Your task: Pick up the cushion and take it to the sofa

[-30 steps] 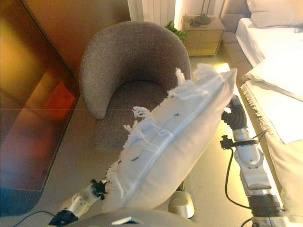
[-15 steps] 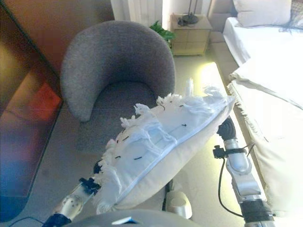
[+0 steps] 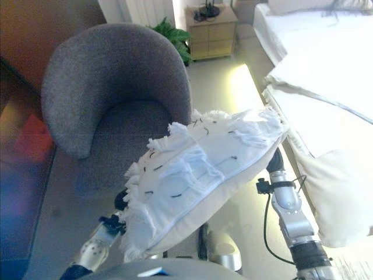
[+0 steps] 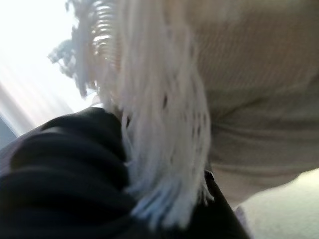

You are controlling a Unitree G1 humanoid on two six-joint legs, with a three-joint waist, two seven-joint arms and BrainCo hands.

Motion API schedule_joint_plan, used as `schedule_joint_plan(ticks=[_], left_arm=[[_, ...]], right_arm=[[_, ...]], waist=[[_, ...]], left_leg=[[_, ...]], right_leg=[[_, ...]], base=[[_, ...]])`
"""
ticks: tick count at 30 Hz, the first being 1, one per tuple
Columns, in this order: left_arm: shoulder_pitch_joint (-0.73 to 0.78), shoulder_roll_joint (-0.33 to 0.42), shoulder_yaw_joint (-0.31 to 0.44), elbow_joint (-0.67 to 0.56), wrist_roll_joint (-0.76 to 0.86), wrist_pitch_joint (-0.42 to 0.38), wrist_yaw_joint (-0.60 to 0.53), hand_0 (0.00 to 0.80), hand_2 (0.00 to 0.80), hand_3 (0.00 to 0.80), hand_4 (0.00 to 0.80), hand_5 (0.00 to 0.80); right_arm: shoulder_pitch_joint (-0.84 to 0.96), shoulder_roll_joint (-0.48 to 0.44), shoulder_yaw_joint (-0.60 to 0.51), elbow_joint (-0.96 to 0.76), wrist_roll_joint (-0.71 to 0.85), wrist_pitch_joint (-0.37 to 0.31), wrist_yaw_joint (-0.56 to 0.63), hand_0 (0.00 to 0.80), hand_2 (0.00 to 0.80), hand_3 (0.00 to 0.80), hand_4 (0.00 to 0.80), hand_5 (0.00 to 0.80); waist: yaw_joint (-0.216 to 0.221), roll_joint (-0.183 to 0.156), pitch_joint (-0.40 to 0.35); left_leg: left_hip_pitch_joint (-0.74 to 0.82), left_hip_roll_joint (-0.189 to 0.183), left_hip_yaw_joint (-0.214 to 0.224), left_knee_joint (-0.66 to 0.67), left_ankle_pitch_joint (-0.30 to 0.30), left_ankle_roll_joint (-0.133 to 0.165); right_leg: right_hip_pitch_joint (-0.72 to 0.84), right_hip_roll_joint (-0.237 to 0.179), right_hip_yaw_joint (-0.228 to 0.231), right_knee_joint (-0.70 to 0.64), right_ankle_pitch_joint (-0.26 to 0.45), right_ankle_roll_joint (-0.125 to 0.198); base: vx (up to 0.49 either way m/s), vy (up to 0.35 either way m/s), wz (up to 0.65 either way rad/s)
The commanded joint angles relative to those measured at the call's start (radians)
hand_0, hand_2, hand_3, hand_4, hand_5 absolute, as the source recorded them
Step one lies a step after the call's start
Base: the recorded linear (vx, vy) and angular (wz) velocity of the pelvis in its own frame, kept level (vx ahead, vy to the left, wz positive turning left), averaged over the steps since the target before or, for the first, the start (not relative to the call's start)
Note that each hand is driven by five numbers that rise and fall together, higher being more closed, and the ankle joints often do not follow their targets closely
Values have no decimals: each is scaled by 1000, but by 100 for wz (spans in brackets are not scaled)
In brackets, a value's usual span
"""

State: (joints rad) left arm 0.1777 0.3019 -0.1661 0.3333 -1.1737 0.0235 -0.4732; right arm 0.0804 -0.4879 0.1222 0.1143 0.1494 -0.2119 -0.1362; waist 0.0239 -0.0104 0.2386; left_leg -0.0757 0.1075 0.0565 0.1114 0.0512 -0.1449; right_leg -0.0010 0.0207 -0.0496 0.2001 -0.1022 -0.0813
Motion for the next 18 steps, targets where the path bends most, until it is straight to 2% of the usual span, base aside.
schedule_joint_plan(ticks=[1,2,3,4,8,10,11,13,14,16,18], left_arm=[[-53,-48,27,-206,-97,-111,-46,800,800,800,800,800],[-51,-48,26,-206,-99,-115,-44,800,800,800,800,800],[-39,-51,28,-205,-107,-128,-40,800,800,800,800,800],[-36,-51,29,-204,-110,-128,-42,800,800,800,800,800],[-25,-55,24,-200,-124,-135,-26,800,800,800,800,800],[-30,-54,24,-197,-129,-127,-23,800,800,800,800,800],[-37,-51,21,-197,-134,-122,-20,800,800,800,800,800],[-58,-43,12,-193,-149,-109,-5,800,800,800,800,800],[-66,-36,11,-194,-149,-97,6,800,800,800,800,800],[-66,-18,10,-206,-138,-76,14,800,800,800,800,800],[-61,2,10,-218,-131,-63,20,800,800,800,800,800]], right_arm=[[-32,-9,57,-111,-20,-70,41,800,800,800,800,800],[-32,-8,58,-110,-21,-70,42,800,800,800,800,800],[-28,-5,60,-110,-21,-73,52,800,800,800,800,800],[-26,-5,60,-110,-21,-74,54,800,800,800,800,800],[-18,-13,52,-114,-4,-86,78,800,800,800,800,800],[-15,-18,43,-123,7,-83,85,800,800,800,800,800],[-14,-23,38,-133,12,-78,86,800,800,800,800,800],[-17,-19,40,-132,11,-76,72,800,800,800,800,800],[-16,-15,42,-133,12,-76,66,800,800,800,800,800],[-6,-11,43,-145,18,-70,47,800,800,800,800,800],[5,4,37,-164,24,-64,22,800,800,800,800,800]], waist=[[48,25,-57],[50,25,-56],[57,30,-58],[57,28,-58],[60,31,-50],[58,29,-48],[54,25,-48],[52,14,-53],[57,5,-58],[74,-23,-81],[90,-52,-106]], left_leg=[[-90,10,-35,-151,201,26],[-88,12,-38,-158,206,25],[-118,37,-60,-199,208,19],[-127,39,-63,-199,205,17],[-177,106,-85,-199,214,1],[-174,126,-72,-199,214,2],[-166,135,-49,-199,203,6],[-156,129,-11,-178,164,17],[-159,111,-15,-143,153,30],[-175,62,-27,-66,106,69],[-184,15,-14,-15,52,114]], right_leg=[[285,-23,5,-149,-85,108],[288,-23,9,-143,-91,107],[296,-16,24,-117,-121,102],[296,-19,25,-107,-131,102],[305,-26,32,-32,-209,99],[309,-38,26,-1,-234,104],[309,-50,18,13,-240,111],[315,-87,-2,36,-232,135],[323,-115,-5,63,-206,158],[338,-160,-18,99,-116,205],[329,-209,-24,170,26,255]], base=[[281,74,-30],[372,108,-46],[300,88,-43],[424,129,-22],[437,182,-40],[512,267,-38],[505,285,-17],[577,311,-12],[633,297,8],[605,258,17],[515,205,14]])
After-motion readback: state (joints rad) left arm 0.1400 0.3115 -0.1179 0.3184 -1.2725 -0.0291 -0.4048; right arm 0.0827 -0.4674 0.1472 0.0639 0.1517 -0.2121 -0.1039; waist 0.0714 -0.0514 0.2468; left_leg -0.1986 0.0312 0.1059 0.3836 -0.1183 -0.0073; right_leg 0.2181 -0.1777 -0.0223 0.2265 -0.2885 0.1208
